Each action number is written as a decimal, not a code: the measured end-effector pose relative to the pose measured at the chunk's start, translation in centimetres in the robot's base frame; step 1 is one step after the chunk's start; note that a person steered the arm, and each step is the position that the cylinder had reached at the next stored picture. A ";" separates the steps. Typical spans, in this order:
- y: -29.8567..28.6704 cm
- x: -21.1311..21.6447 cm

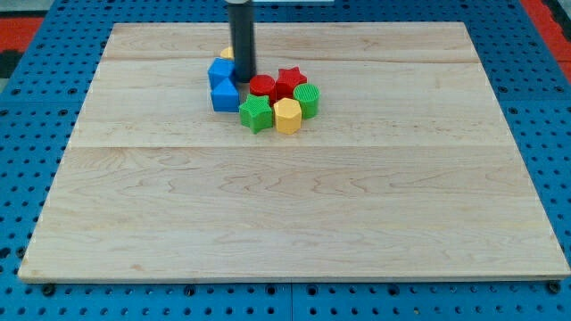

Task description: Place the yellow heart above the blue cube

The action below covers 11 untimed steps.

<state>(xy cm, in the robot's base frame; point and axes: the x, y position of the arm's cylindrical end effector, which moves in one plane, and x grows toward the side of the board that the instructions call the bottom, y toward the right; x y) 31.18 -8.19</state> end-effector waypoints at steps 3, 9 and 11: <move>3.4 -0.4; -0.1 -3.7; -3.5 -3.3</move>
